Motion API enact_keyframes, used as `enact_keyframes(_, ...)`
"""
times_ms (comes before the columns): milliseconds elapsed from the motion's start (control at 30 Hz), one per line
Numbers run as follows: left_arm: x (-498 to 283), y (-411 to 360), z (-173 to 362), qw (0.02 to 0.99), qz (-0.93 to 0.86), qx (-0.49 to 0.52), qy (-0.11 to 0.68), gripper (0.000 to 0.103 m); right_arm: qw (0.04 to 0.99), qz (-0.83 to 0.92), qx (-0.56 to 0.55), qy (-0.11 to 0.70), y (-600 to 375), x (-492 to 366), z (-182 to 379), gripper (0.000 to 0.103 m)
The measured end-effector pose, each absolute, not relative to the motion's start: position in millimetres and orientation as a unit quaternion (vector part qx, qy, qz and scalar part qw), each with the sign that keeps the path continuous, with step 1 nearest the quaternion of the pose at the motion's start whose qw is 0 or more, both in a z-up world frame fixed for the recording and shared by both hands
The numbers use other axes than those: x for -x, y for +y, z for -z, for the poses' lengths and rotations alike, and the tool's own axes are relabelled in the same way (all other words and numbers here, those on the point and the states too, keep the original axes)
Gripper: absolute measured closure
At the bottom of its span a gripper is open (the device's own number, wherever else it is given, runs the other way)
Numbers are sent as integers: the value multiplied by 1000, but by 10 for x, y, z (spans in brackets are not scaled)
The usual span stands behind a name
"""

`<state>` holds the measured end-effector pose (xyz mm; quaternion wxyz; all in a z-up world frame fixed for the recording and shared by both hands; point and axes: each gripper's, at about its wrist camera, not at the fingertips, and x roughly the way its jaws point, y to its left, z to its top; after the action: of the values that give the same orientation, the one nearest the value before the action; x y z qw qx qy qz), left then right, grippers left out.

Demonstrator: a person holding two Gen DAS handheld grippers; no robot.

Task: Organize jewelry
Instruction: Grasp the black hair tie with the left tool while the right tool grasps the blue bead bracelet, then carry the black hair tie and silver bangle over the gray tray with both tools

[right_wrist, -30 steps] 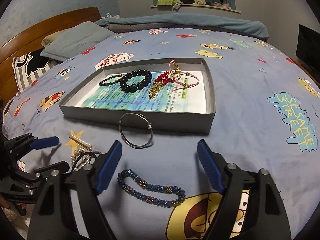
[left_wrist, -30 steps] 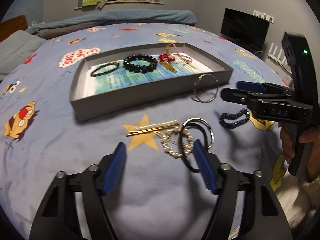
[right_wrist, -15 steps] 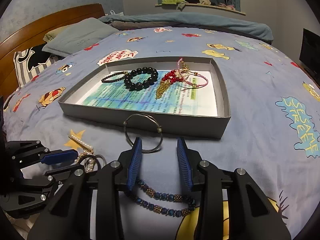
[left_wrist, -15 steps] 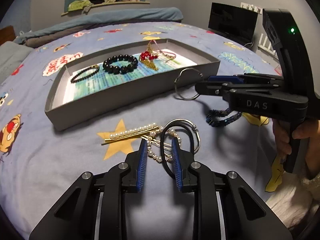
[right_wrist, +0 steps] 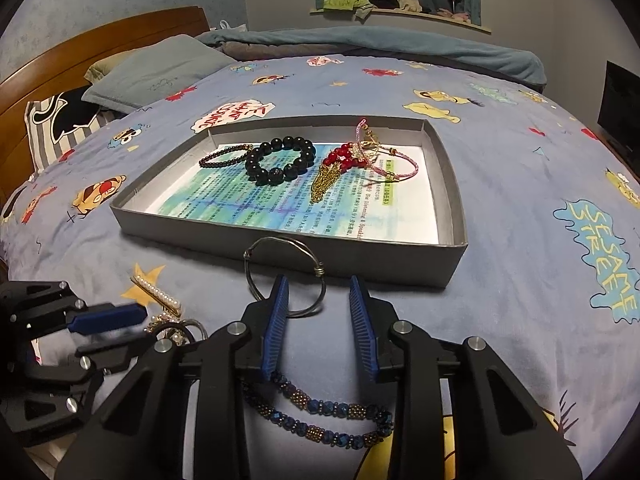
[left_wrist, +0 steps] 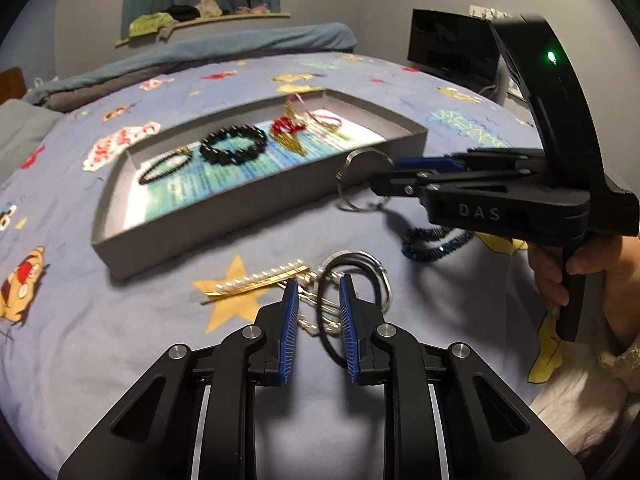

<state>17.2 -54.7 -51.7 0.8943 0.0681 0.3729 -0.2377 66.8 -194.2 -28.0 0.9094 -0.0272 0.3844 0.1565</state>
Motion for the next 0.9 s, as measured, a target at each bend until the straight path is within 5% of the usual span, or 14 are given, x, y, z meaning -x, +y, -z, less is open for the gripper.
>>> enact_keyframes(200,-239,-589,589,889,230,-81,387,99,908,-160,27,387,-1916,-691,294,83)
enact_keyframes(433,-222,-567,542,893,232,-80,376,99,910,-163,24,380,-1919,-688,259,99)
enact_keyframes(900,-136,-357,214,915,219,-49,335,99,927,-168,30,335,-1956,-462,36,100)
